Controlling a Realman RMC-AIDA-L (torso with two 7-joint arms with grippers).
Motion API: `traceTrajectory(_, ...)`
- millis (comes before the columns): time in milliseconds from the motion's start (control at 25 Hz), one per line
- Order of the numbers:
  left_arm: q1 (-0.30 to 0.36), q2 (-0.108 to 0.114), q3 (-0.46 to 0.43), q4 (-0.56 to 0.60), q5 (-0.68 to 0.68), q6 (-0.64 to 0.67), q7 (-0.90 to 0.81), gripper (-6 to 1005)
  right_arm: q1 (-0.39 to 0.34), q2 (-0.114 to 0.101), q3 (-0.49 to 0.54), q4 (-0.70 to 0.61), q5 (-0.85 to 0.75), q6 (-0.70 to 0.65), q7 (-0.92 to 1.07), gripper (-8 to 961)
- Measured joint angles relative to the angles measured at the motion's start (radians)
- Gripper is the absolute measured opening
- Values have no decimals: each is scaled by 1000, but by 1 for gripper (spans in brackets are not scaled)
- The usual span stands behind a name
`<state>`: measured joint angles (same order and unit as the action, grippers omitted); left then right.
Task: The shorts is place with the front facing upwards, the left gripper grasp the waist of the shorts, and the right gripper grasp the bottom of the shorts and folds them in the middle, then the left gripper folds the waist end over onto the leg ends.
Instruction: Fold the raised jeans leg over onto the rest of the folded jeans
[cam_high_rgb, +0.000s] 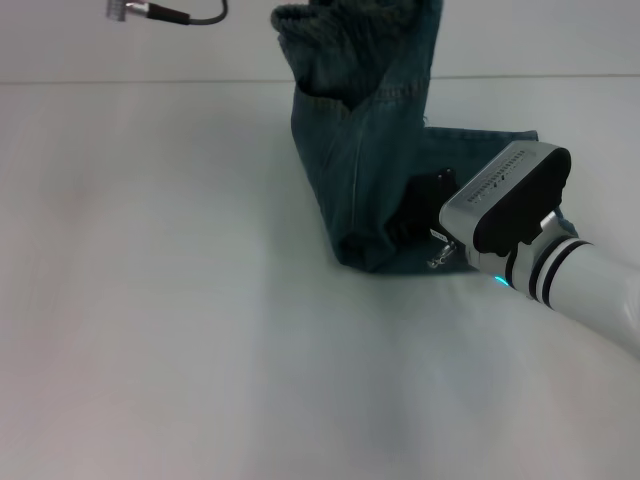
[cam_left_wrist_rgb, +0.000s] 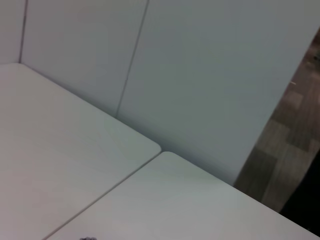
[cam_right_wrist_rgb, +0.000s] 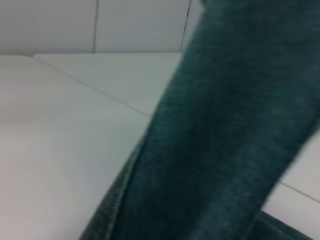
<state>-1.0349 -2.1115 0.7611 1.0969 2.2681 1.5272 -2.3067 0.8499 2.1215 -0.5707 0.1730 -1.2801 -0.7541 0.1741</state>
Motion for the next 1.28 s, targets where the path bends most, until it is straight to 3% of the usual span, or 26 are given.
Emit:
traceTrajectory(280, -49, -26, 40, -6, -1, -1, -17, 31, 22, 0, 4, 23, -55, -1, 5, 0)
traceTrajectory(520, -76, -49, 96, -6, -3, -8, -48, 32, 38, 0, 67, 45, -141, 6, 1, 0)
traceTrajectory(680, -74, -52, 152, -10, -23, -33, -70, 32, 38, 0, 116, 56, -218, 8, 1, 0)
traceTrajectory(1040, -57, -53, 176, -29, -25, -68, -73, 30, 38, 0, 197, 79, -315, 29, -1, 0)
traceTrajectory(1280, -41, -50, 208, -51, -21, -119, -65, 31, -15, -14, 199, 90, -320, -6, 1, -1)
